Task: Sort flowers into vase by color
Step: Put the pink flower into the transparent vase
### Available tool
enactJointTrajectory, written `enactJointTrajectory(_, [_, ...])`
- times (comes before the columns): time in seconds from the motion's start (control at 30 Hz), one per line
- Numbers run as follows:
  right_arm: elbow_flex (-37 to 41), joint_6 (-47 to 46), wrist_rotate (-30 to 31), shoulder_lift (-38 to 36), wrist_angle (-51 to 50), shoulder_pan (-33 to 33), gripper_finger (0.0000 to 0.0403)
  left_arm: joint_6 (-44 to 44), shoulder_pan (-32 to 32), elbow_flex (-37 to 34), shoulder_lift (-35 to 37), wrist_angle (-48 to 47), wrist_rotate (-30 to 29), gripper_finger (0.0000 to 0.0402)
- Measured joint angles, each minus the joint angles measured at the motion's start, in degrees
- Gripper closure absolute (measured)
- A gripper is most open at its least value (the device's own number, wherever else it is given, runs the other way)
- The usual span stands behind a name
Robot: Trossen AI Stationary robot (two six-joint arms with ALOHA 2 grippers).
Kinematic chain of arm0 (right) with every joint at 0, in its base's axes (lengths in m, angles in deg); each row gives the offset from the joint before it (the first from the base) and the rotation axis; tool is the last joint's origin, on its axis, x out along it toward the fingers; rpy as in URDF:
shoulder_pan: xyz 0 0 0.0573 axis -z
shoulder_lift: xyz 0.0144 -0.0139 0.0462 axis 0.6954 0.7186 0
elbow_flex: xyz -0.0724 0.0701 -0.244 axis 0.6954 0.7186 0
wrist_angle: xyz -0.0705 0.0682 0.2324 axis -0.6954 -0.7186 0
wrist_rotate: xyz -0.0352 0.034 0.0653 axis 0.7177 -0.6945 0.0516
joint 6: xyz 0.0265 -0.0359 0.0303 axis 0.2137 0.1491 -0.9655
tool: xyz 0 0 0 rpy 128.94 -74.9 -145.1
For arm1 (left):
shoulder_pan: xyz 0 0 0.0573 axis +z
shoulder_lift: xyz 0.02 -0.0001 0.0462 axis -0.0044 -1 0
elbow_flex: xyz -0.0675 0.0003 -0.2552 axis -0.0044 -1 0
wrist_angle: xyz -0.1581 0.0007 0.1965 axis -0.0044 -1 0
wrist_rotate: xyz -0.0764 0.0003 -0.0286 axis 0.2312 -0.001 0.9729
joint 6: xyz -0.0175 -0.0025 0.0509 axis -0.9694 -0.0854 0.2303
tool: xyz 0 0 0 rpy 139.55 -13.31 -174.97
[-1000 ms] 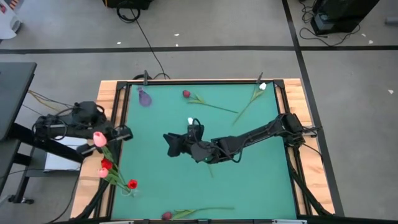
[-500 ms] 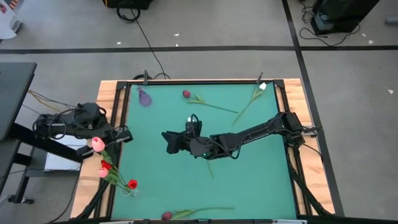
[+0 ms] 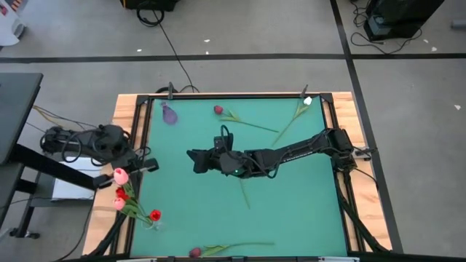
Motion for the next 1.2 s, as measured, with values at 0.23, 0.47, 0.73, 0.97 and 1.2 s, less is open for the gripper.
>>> enactJointTrajectory(0.23, [0.0, 0.0, -1.0, 0.0, 0.0, 0.1, 0.0238, 1.5, -3.2, 0.0, -2.2, 0.6, -1.2, 0.0355])
enactJointTrajectory(0.47, [0.0, 0.0, -3.2, 0.0, 0.0, 0.1, 0.0233, 1.6, -3.3, 0.5, -2.1, 2.0, -2.3, 0.028])
enactJointTrajectory(0.73, [0.0, -1.5, -4.0, 0.0, -1.4, 0.5, 0.0233, -1.9, -3.3, 1.1, -2.1, 1.6, -2.3, 0.0199])
enactJointTrajectory(0.97, [0.0, -6.0, -5.4, 0.0, -10.6, 2.3, 0.0233, 3.9, -1.3, 9.6, -2.1, -12.4, -9.0, 0.0167])
enactJointTrajectory(1.2, [0.0, -6.2, -5.9, -1.2, -21.3, 3.8, 0.0234, 5.9, 2.2, 18.4, -2.1, -26.0, -19.0, 0.0151])
